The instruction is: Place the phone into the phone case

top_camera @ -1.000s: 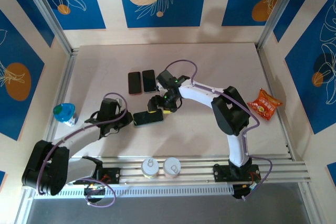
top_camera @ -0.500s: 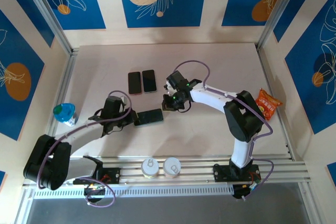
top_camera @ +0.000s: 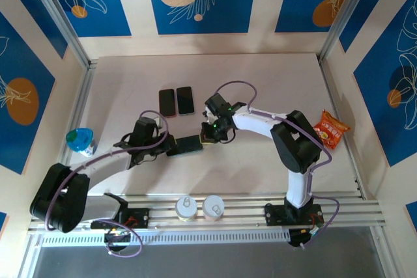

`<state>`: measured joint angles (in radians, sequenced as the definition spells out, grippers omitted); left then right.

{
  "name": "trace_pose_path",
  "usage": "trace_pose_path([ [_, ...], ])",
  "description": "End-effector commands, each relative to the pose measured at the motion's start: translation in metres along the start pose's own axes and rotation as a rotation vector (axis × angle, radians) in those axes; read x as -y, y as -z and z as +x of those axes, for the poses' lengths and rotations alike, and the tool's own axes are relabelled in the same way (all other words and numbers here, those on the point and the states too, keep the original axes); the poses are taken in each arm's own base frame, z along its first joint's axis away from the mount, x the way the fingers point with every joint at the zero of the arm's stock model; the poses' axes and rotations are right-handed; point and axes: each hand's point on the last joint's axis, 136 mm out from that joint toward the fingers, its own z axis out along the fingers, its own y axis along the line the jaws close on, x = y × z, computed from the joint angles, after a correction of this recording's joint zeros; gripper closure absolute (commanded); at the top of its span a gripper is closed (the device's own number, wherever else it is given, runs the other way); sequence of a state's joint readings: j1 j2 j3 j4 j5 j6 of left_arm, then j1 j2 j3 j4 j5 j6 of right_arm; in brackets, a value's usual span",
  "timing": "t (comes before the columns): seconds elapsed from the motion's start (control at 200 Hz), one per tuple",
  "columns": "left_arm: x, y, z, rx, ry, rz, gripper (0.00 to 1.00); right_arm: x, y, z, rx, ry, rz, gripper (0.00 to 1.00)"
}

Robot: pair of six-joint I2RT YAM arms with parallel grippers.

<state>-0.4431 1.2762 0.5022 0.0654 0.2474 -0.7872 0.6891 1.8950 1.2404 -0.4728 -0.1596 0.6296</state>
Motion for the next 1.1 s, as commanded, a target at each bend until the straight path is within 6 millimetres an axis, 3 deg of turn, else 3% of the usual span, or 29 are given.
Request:
trace_pose_path([
  [0.0, 0.008, -0.003, -0.003, -0.001, -0.001, 0.016, 0.95, 0.000, -0.008, 0.013, -0.049, 0.019, 0.025, 1.00],
  [0.275, -0.002, -0.008, 0.005, -0.019, 0.005, -0.011, 0.96, 0.006, -0.020, 0.020, -0.080, 0.012, 0.049, 1.00],
  [0.525, -0.014, -0.013, 0.012, -0.037, 0.007, -0.049, 0.96, 0.019, -0.031, 0.032, -0.107, 0.055, 0.180, 1.00],
  [1.095, -0.036, -0.015, 0.027, -0.073, 0.021, -0.120, 0.98, 0.053, -0.083, 0.076, -0.227, 0.067, 0.326, 1.00],
])
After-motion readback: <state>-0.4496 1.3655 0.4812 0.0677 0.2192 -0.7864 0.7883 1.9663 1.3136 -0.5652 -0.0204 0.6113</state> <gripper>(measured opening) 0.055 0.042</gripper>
